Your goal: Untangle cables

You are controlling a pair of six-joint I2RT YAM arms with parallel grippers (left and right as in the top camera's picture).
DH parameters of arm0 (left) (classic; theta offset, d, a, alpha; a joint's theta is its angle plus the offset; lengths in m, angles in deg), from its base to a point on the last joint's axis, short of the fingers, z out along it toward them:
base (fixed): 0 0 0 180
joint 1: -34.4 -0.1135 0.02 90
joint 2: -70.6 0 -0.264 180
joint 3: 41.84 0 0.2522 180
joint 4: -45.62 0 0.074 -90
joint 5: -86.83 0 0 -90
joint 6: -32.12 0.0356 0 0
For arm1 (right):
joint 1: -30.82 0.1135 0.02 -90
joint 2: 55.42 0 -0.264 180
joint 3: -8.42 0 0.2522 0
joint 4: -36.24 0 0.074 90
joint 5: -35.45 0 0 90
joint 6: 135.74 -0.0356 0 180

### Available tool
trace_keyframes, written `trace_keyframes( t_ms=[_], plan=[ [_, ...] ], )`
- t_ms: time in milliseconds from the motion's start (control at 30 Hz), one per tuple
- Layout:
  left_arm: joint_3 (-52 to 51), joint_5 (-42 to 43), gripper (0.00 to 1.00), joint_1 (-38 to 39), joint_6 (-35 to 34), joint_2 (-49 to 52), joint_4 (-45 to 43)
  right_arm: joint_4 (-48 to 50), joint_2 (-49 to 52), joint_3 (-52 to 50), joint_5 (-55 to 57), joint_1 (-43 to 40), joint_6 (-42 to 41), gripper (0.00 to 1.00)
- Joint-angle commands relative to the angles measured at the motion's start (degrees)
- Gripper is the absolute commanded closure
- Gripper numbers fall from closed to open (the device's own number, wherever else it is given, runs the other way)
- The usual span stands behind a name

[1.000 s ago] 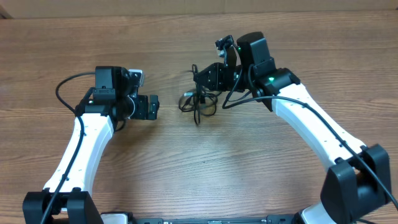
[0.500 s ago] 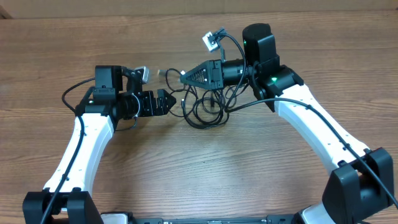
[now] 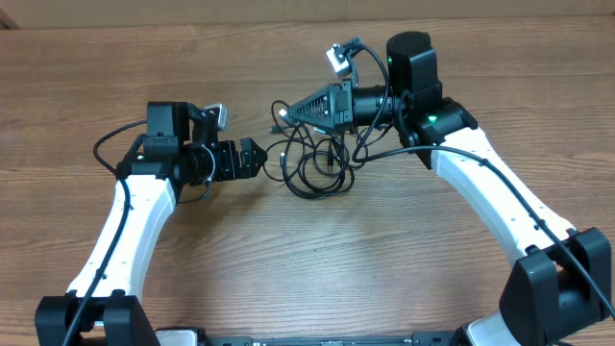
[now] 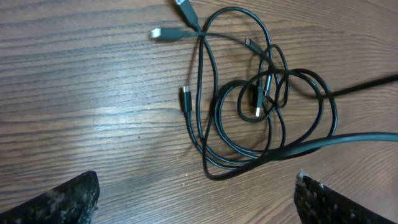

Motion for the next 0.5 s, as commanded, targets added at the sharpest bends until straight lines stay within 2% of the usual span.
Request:
trace_keyframes(
  t_ms=[0, 33, 67, 200, 367, 467],
  plan=[
    [0.9, -0.7, 0.00, -0.2, -0.5, 0.6, 1.1, 2.5, -1.6, 1.5, 0.3, 0.0, -6.1, 0.96],
    [0.9, -0.5, 0.00, -0.2, 0.3, 0.6, 1.7, 3.5, -1.6, 1.5, 0.4, 0.0, -6.4, 0.96],
    [0.9, 1.7, 0.03, 0.3, 4.3, 0.6, 3.1, 6.3, -1.6, 1.5, 0.4, -0.2, -7.6, 0.96],
    [0.9, 6.8, 0.02, 1.7, 13.8, 0.6, 5.0, 9.4, -1.6, 1.5, 1.6, -0.6, -12.2, 0.96],
    [0.9, -2.0, 0.00, 3.4, 14.7, 0.7, 2.8, 9.3, -1.6, 1.5, 2.3, -0.7, -15.6, 0.96],
    [0.9, -4.3, 0.01, 3.5, 14.7, 1.1, 1.2, 10.6, -1.6, 1.5, 2.3, -0.8, -20.4, 0.96]
  ],
)
